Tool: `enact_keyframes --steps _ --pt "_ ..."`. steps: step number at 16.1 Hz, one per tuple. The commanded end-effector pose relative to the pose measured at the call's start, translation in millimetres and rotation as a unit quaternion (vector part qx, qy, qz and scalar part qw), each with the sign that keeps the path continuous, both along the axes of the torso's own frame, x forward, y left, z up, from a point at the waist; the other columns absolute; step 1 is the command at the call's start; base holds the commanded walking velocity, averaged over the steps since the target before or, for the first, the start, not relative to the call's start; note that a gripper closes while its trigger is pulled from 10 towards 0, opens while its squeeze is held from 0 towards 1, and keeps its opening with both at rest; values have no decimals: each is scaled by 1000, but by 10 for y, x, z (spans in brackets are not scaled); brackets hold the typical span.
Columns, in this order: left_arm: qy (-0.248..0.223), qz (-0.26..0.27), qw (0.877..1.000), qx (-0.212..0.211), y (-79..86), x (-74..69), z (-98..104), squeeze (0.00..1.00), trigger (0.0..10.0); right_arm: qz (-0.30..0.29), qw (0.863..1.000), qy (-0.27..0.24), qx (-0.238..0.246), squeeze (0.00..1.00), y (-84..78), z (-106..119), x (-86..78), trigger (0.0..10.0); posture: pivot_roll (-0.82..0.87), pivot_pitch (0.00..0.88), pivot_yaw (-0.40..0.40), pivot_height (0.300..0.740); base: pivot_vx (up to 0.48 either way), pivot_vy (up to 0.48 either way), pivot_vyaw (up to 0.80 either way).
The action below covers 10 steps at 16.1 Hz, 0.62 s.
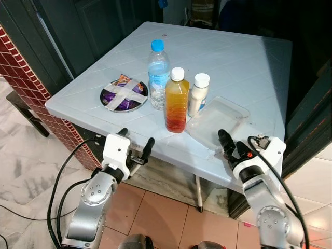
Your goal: Restocking fridge
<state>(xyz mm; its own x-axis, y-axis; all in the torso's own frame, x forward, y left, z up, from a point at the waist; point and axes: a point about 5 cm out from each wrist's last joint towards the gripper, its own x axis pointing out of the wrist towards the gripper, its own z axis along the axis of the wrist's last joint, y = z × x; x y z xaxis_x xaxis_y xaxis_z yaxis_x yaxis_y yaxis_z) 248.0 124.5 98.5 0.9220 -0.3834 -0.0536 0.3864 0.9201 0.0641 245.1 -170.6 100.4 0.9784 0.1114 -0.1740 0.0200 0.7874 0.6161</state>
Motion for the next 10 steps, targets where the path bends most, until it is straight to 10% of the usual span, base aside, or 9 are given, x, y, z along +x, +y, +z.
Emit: enact_keyframes --steps 1,10 --pt "0 -1 1000 9 24 2 -9 0 10000 59 998 6 15 0 181 -1 -26 10000 -27 36 80 740 0 0 0" --pt "-2 1 1000 8 13 10 -8 0 10000 263 965 -2 14 0 534 38 -132 10000 -24 32 73 740 0 0 0"
